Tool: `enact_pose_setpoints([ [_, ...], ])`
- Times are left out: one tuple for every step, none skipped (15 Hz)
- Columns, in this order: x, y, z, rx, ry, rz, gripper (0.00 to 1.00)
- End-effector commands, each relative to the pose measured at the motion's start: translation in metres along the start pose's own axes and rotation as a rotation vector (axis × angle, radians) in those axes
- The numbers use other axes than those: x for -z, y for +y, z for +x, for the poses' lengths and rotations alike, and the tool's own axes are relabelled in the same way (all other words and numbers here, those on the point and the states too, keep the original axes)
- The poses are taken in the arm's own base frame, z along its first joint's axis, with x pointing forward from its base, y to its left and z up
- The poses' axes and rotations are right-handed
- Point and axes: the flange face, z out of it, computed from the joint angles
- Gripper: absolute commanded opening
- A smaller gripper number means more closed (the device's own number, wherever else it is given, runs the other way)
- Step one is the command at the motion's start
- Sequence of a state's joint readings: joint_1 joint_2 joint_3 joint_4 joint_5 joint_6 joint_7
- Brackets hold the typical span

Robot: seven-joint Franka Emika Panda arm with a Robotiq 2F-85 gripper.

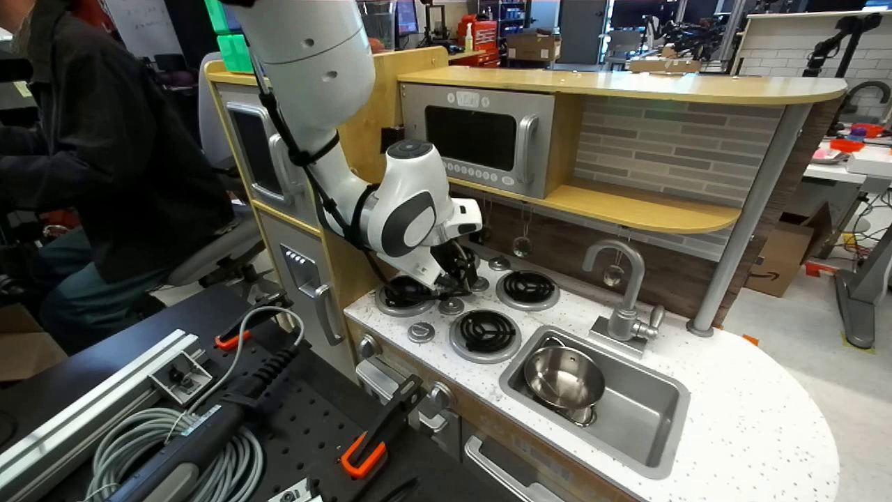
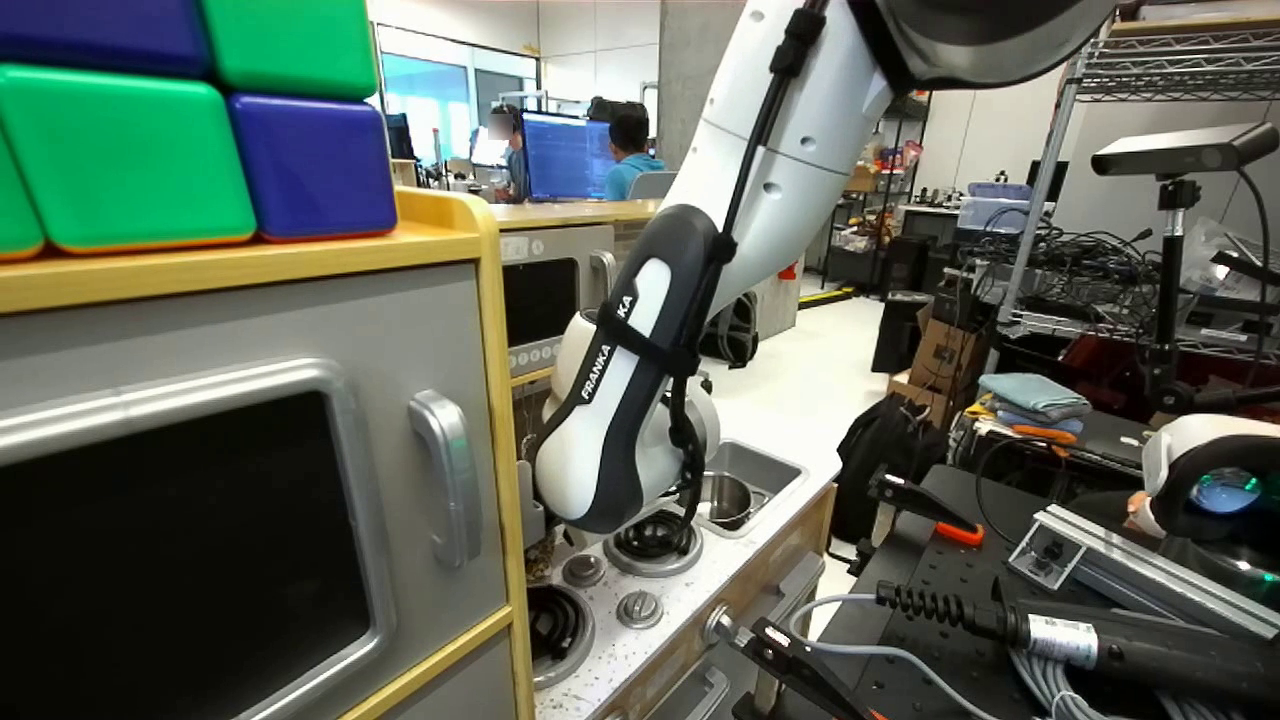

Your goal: Pick up the plush toy from the stove and put it inside the silver pot

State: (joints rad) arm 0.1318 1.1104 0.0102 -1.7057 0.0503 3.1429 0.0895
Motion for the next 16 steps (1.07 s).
enact_pose_setpoints([
  [-0.013,-0.006,0.009,-0.028,0.041,-0.01,0.58],
  [-0.01,-0.007,0.011,-0.036,0.044,-0.002,0.49],
  [-0.006,-0.007,0.013,-0.042,0.034,0.006,0.42],
  [0.002,-0.006,0.017,-0.048,0.037,0.018,0.34],
  [0.014,-0.004,0.023,-0.053,0.036,0.037,0.27],
  [0.027,-0.002,0.028,-0.061,0.032,0.059,0.2],
  [0.044,0.004,0.034,-0.076,0.029,0.08,0.12],
  [0.058,0.012,0.04,-0.095,0.041,0.084,0.06],
  [0.076,0.028,0.044,-0.113,0.01,0.08,0.01],
  [0.087,0.045,0.047,-0.143,-0.008,0.052,0.0],
  [0.097,0.068,0.052,-0.187,-0.005,0.03,0.0],
  [0.105,0.099,0.054,-0.245,-0.013,-0.016,0.03],
  [0.105,0.117,0.045,-0.275,-0.058,-0.04,0.01],
  [0.099,0.127,0.033,-0.288,-0.085,-0.062,0.03],
  [0.093,0.137,0.023,-0.308,-0.11,-0.084,0.03],
  [0.092,0.157,0.015,-0.346,-0.122,-0.112,0.03],
])
